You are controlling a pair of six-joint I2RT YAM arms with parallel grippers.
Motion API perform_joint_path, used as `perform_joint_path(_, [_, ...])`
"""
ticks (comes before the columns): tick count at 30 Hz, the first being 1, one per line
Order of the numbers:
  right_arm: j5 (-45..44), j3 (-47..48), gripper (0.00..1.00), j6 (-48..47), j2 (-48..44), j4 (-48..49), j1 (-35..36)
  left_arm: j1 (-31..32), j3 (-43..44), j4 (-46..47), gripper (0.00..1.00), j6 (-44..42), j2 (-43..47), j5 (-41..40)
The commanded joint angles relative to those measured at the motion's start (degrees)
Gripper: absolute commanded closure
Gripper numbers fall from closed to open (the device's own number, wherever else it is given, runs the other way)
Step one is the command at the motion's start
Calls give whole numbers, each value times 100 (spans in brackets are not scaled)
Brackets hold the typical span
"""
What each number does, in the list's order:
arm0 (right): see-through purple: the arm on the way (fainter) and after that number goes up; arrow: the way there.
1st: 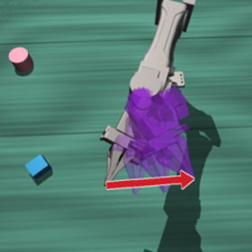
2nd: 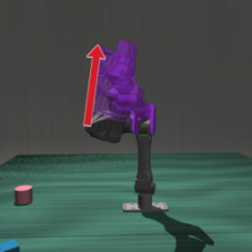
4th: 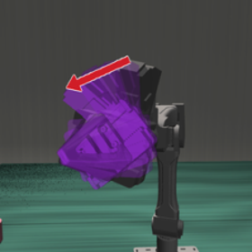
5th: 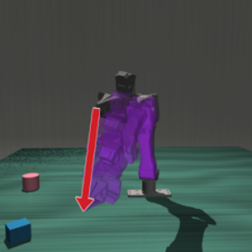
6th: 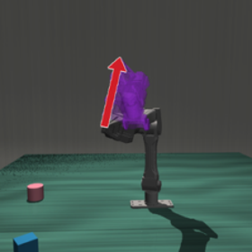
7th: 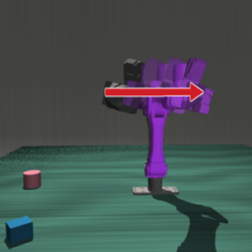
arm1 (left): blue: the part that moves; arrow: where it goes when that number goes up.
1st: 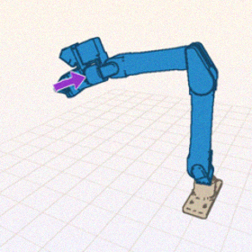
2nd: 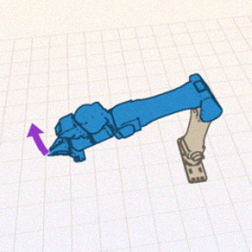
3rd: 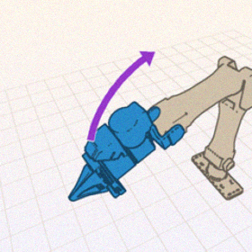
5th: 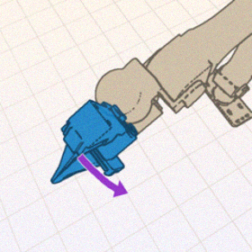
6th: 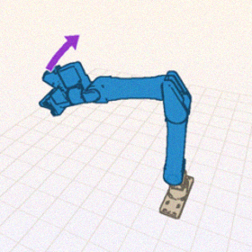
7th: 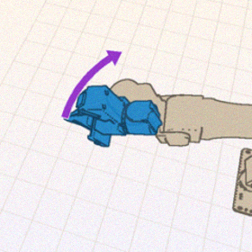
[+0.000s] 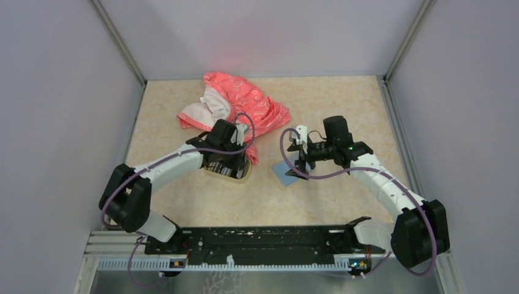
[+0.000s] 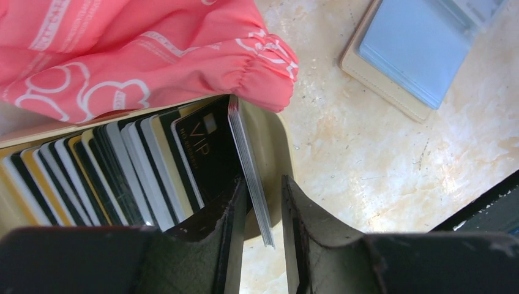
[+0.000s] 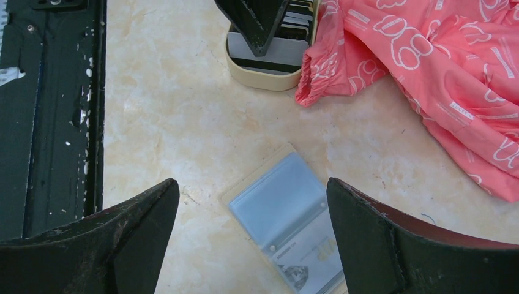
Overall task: Put the credit cards into the card holder
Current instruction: Pick up the credit card from the storage box.
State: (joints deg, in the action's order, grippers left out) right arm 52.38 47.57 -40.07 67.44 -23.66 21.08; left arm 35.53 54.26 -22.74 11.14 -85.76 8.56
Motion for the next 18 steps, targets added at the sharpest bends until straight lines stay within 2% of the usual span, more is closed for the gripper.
perform_joint_path(1, [211,68,10,-106,-113,80,-60,-17,-65,276,66,55,-197,383])
perform_joint_path(9, [238,59,10,-106,-126,74,-69,-122,-98,295,58,73,-346,315])
perform_joint_path(13, [245,59,10,-106,-133,77,-78,-324,-183,434,65,138,-367,532])
perform_joint_path(18, [253,59,10,-106,-126,81,-87,-613,-352,652,68,204,-317,1105])
